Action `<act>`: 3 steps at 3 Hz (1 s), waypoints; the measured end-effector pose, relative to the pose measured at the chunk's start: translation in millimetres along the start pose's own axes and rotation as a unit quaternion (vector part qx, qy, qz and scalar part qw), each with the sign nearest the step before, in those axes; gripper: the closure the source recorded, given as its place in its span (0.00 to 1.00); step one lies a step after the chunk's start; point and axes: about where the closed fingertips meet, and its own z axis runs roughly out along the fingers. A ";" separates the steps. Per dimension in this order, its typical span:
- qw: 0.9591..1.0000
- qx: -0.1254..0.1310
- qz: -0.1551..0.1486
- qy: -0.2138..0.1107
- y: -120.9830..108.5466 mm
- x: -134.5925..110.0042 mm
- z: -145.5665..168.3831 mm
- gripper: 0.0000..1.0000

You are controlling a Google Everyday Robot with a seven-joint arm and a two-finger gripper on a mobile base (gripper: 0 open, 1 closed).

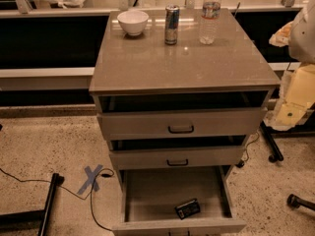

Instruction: Pick rxbar blueberry from bottom drawer and place on counter

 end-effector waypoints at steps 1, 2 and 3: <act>1.000 0.000 0.000 0.000 0.0 0.1 0.1 0.00; 0.999 -0.010 -0.018 0.028 -0.3 52.7 70.9 0.00; 0.998 -0.012 -0.057 0.027 10.1 115.0 147.7 0.00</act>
Offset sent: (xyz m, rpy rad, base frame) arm 0.0292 -0.0962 -0.1749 -0.1533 0.0719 0.0438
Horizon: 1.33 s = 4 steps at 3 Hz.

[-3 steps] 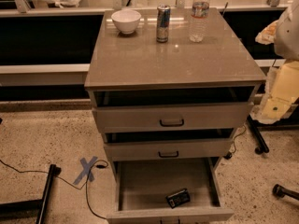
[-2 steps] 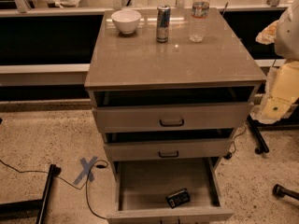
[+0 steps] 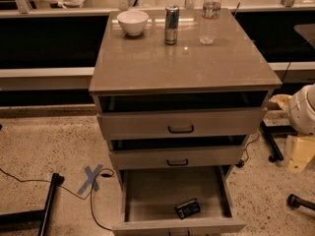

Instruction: Pick rxbar blueberry from bottom drawer and place on counter

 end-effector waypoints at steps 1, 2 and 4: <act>1.000 -0.003 0.003 0.001 1.2 -1.3 -1.9 0.00; 0.999 -0.024 -0.030 -0.008 15.2 -7.1 38.4 0.00; 0.995 -0.064 -0.070 -0.014 64.9 -10.1 121.5 0.00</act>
Offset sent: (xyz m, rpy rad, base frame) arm -0.0093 0.0400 -0.1473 0.0235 0.1217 0.2549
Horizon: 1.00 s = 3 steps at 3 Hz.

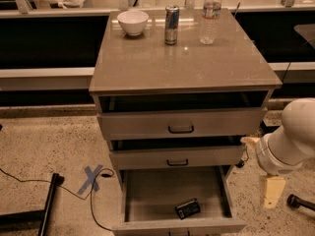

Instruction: Pick rxbar blueberry from bottom drawer and place on counter

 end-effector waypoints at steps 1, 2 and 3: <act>1.000 0.007 -0.021 -0.010 -20.3 -1.2 26.9 0.00; 0.997 0.030 -0.029 -0.065 -34.7 -4.1 77.2 0.00; 0.995 0.033 -0.013 -0.097 -39.6 -4.3 119.8 0.00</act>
Offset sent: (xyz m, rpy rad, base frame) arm 0.0779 0.0216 -0.1284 0.2895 -0.1700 0.0759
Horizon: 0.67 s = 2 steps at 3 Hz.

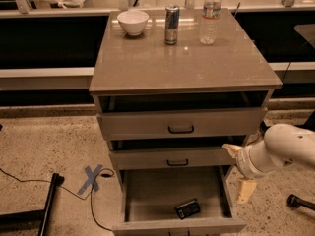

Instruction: Pick rxbar blueberry from bottom drawer and place on counter

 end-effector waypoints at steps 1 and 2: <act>1.000 -0.004 0.002 -0.003 2.3 0.9 6.5 0.00; 0.999 -0.030 0.000 -0.019 4.1 -1.4 26.3 0.01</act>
Offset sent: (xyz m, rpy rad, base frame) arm 0.0018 0.0138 -0.0333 0.0565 0.0861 0.0456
